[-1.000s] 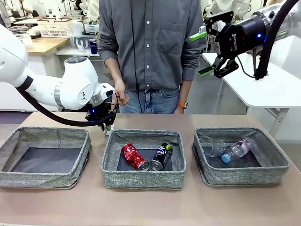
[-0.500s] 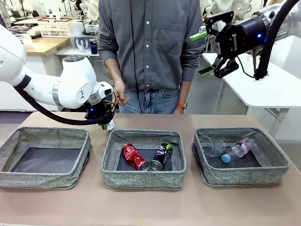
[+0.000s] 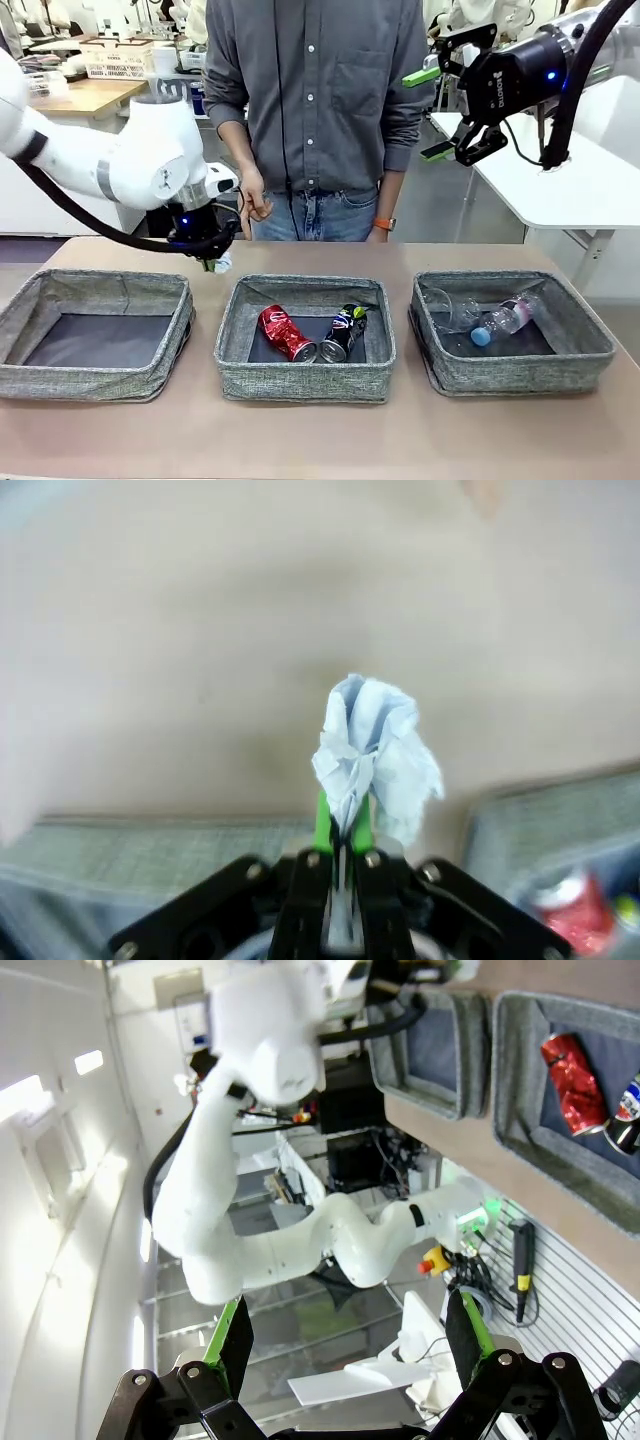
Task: Sort the waste into the appropriate baskets.
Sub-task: Pick up the waste item pointed out by the person.
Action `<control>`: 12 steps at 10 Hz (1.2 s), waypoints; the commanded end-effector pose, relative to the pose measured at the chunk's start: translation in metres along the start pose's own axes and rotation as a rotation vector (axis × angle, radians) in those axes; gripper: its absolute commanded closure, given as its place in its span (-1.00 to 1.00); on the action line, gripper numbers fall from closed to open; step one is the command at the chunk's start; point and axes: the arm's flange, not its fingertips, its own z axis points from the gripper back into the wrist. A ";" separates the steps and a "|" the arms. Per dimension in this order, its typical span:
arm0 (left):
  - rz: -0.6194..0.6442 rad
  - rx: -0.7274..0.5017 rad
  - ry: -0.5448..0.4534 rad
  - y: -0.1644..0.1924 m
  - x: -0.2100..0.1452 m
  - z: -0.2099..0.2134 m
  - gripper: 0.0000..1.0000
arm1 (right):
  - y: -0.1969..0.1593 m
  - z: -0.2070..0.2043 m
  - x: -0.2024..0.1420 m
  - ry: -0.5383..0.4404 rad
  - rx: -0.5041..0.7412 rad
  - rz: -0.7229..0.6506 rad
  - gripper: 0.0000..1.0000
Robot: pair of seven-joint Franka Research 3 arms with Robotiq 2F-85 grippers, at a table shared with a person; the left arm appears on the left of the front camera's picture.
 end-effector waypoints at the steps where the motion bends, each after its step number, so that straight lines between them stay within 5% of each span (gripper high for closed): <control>1: 0.021 0.100 0.039 -0.007 -0.066 0.098 1.00 | 0.002 0.002 0.001 0.007 0.012 0.022 -1.00; 3: 0.107 0.051 -0.043 -0.012 -0.132 0.156 1.00 | 0.002 0.002 0.001 0.007 0.012 0.022 -1.00; 5: 0.019 0.002 -0.157 -0.006 -0.185 0.175 1.00 | 0.002 0.002 0.001 0.007 0.012 0.022 -1.00; 6: 0.082 -0.113 -0.183 0.002 -0.189 0.177 1.00 | 0.002 0.002 0.001 0.007 0.012 0.022 -1.00; 7: 0.047 0.052 -0.091 -0.019 -0.168 0.191 1.00 | 0.002 0.002 0.001 0.007 0.012 0.022 -1.00; 11: 0.067 0.027 -0.113 -0.018 -0.179 0.188 0.90 | 0.002 0.002 0.001 0.007 0.012 0.022 -1.00; 12: 0.084 -0.016 -0.065 -0.040 -0.178 0.179 0.90 | 0.002 0.002 0.001 0.007 0.012 0.022 -1.00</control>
